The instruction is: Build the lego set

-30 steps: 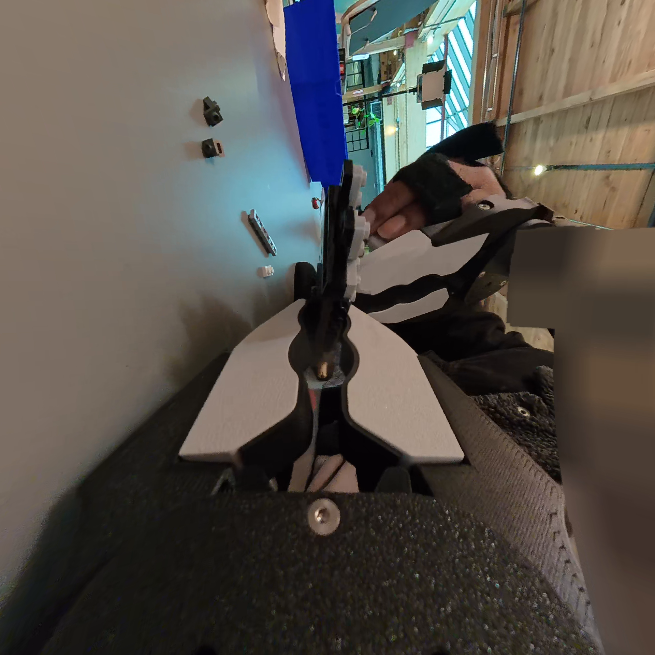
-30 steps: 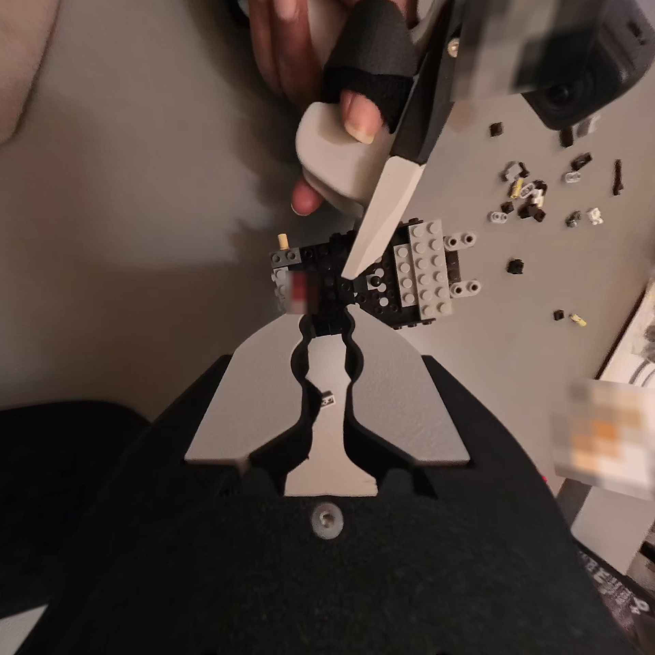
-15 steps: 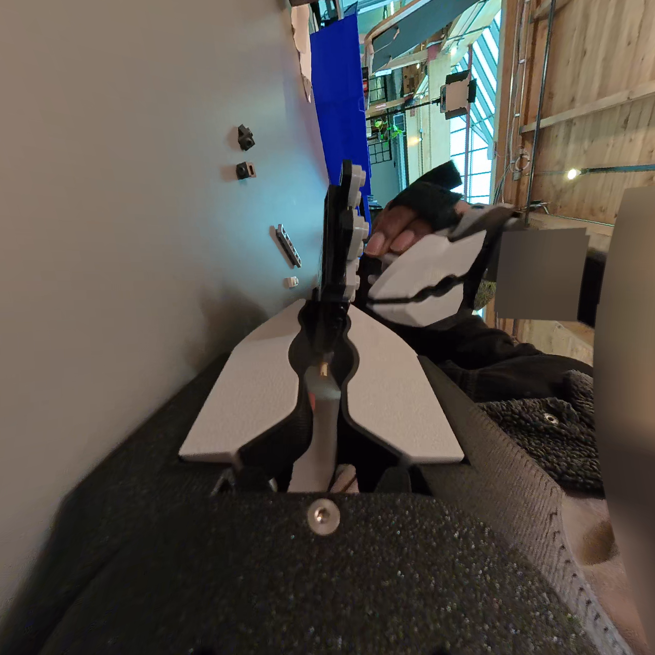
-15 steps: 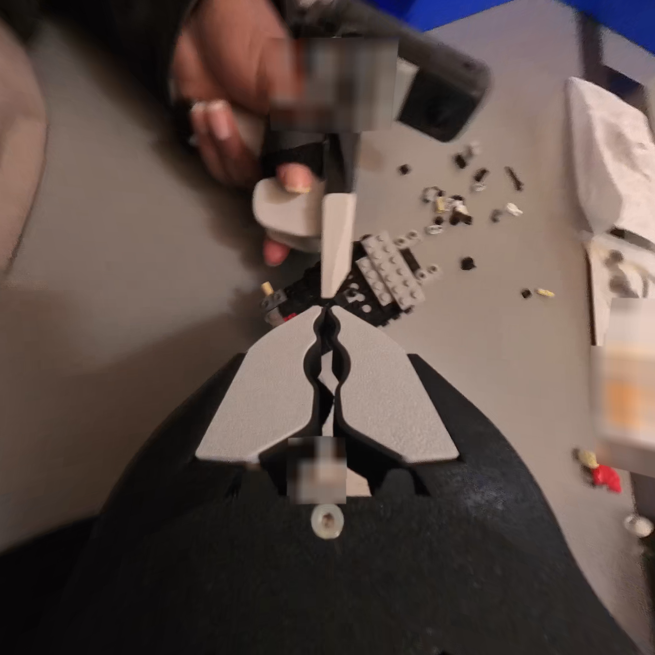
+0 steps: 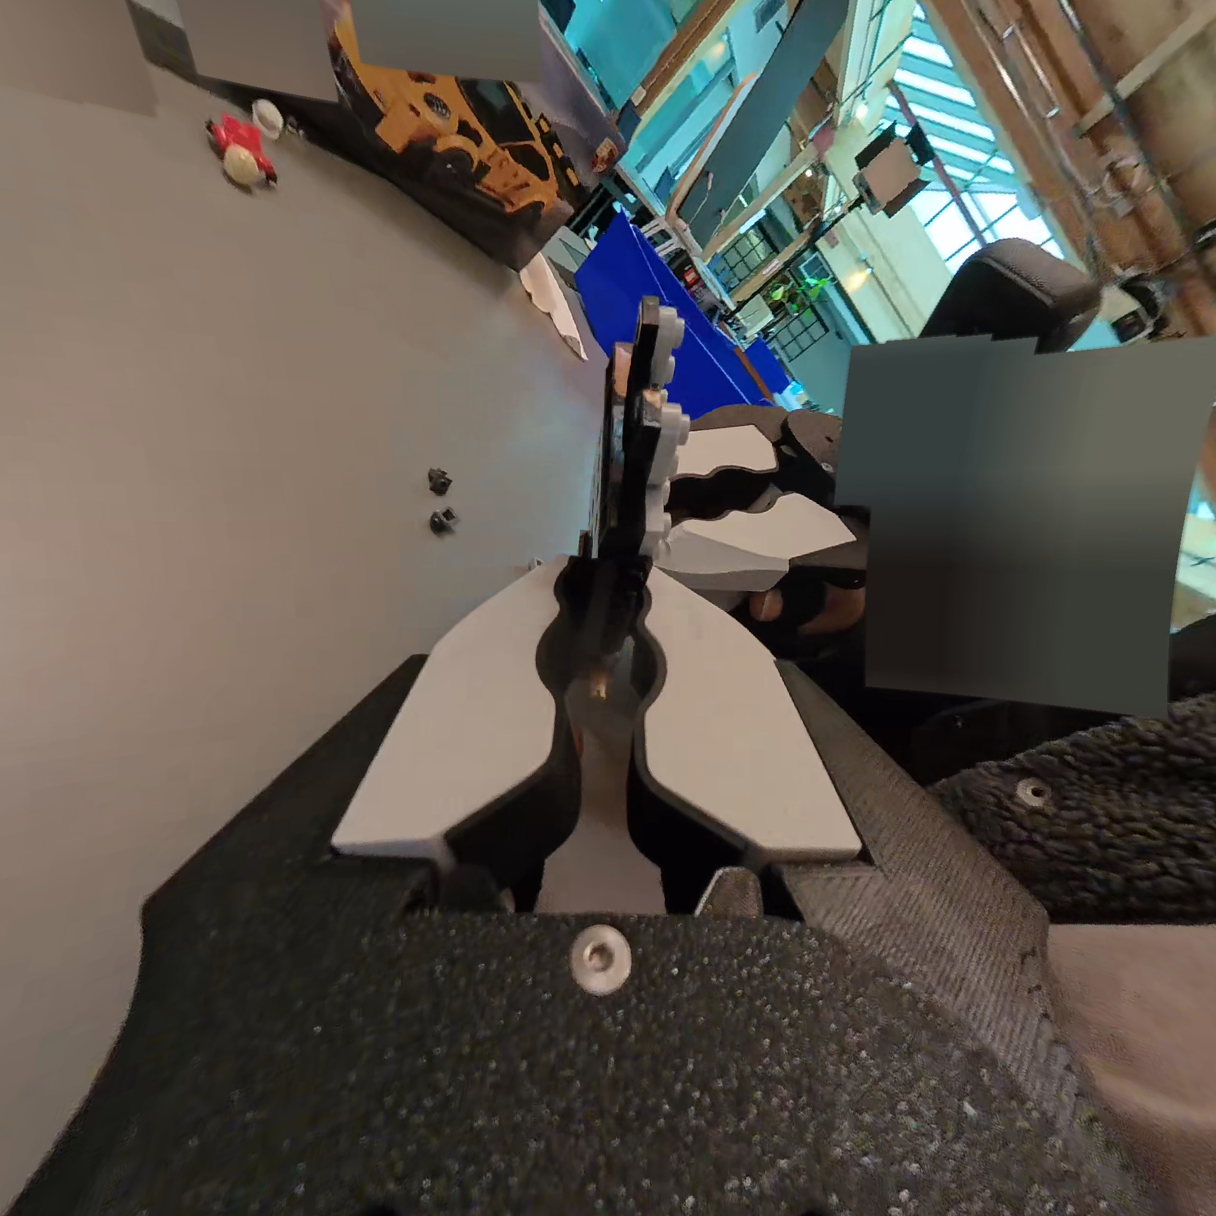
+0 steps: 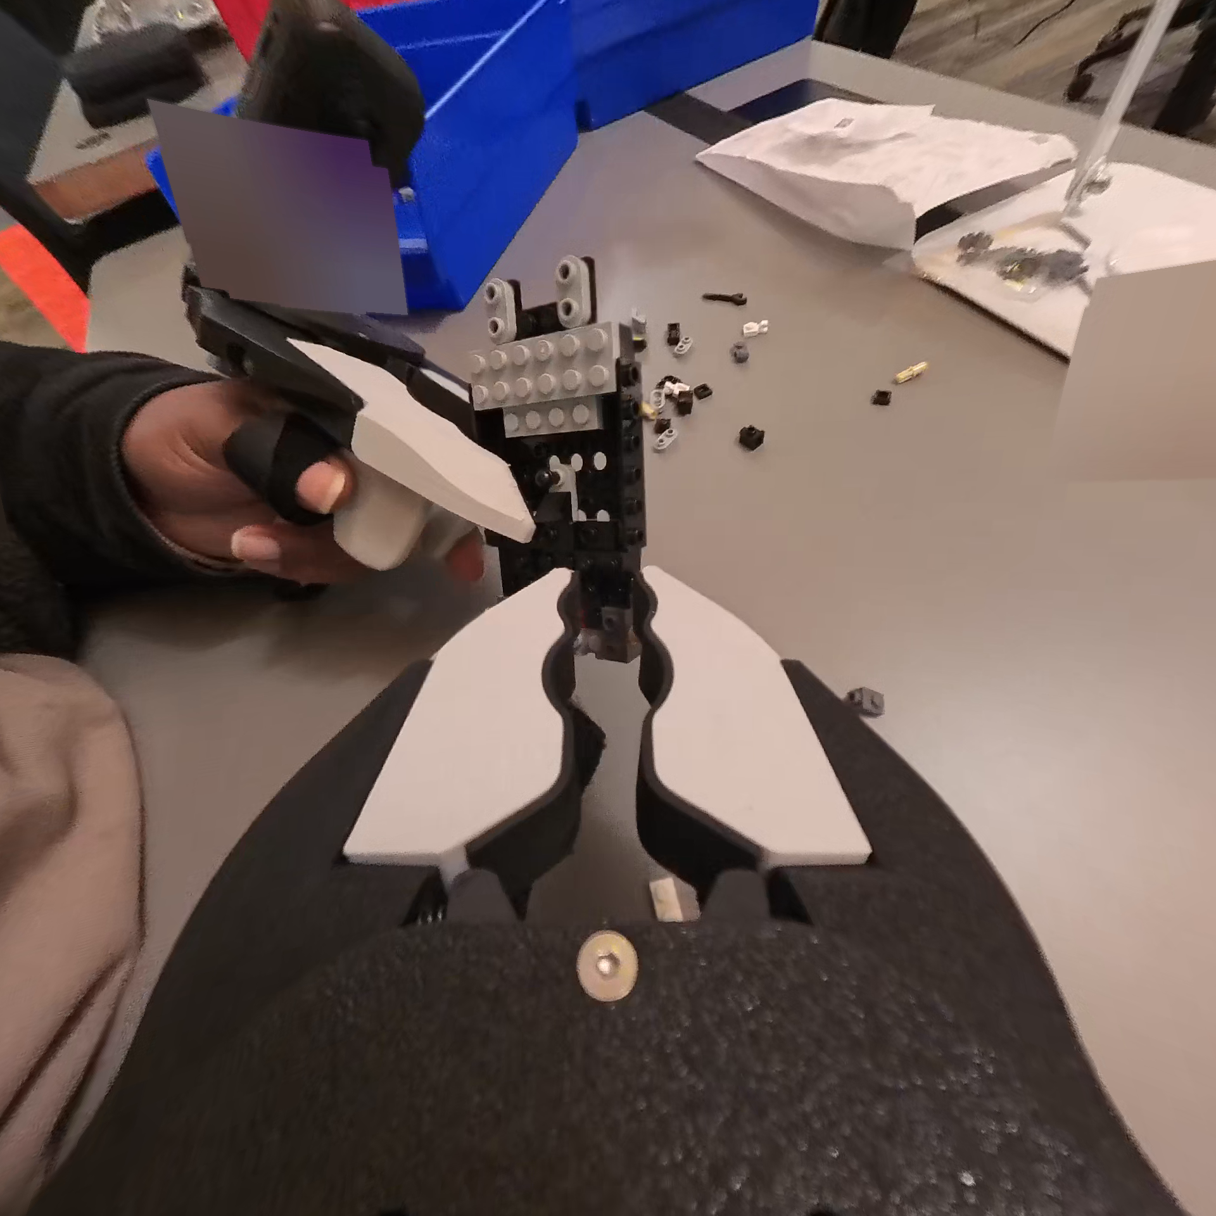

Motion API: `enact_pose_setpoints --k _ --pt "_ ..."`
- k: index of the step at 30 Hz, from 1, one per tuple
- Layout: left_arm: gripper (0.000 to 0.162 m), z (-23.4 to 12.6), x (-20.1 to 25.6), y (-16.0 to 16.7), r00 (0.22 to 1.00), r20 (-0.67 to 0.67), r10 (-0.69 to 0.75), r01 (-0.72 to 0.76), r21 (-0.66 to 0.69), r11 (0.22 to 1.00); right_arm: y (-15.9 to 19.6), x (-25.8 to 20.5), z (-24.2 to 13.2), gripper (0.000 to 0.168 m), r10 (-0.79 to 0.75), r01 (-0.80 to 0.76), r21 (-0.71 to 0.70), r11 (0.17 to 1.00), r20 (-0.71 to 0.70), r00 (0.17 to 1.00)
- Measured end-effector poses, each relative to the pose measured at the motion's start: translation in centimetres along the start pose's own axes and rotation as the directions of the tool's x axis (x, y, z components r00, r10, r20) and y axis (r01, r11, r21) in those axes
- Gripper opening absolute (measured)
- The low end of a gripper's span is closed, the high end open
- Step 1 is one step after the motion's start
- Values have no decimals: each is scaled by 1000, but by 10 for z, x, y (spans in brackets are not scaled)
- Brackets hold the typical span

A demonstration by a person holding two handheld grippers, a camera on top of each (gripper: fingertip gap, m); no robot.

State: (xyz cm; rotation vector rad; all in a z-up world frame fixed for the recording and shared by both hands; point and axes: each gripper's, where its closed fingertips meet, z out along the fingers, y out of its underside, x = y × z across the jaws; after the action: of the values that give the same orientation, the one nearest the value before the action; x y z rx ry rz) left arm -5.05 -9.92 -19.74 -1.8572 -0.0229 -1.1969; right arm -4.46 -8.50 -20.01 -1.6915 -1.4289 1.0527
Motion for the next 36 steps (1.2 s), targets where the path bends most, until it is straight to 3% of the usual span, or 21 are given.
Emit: enact_pose_setpoints --k 6,13,21,23,24,26,29,33,36 --pt "12 -1 1 -1 984 83 158 -157 -24 987 -1 0 -1 13 -235 231 -45 972 -138 962" --pt "12 -2 1 -3 962 129 240 -238 -33 971 -3 -1 -1 13 -276 270 -58 961 -173 946" --pt "12 -3 -9 -5 971 172 164 -164 -13 986 -5 1 2 11 -376 361 -113 926 -373 848" --pt "12 -3 -11 -5 979 165 123 -124 -3 992 -6 0 1 9 -411 391 -136 910 -413 813" --pt "12 -3 -12 -5 980 164 116 -118 2 993 -5 -3 2 0 -432 413 -140 900 -408 804" --pt "12 -3 -11 -5 984 150 98 -99 3 995 -7 -6 3 0 -419 410 -117 905 -413 808" --pt "12 -5 -10 -7 983 149 111 -114 11 993 -10 -3 -1 0 -289 296 -42 954 -379 879" --pt "12 -4 -4 -8 979 139 150 -153 17 988 -7 1 1 22 -206 202 -45 978 -319 925" --pt "12 -4 -2 -9 969 155 192 -196 11 980 -9 -1 3 17 -210 210 -30 977 -298 931"
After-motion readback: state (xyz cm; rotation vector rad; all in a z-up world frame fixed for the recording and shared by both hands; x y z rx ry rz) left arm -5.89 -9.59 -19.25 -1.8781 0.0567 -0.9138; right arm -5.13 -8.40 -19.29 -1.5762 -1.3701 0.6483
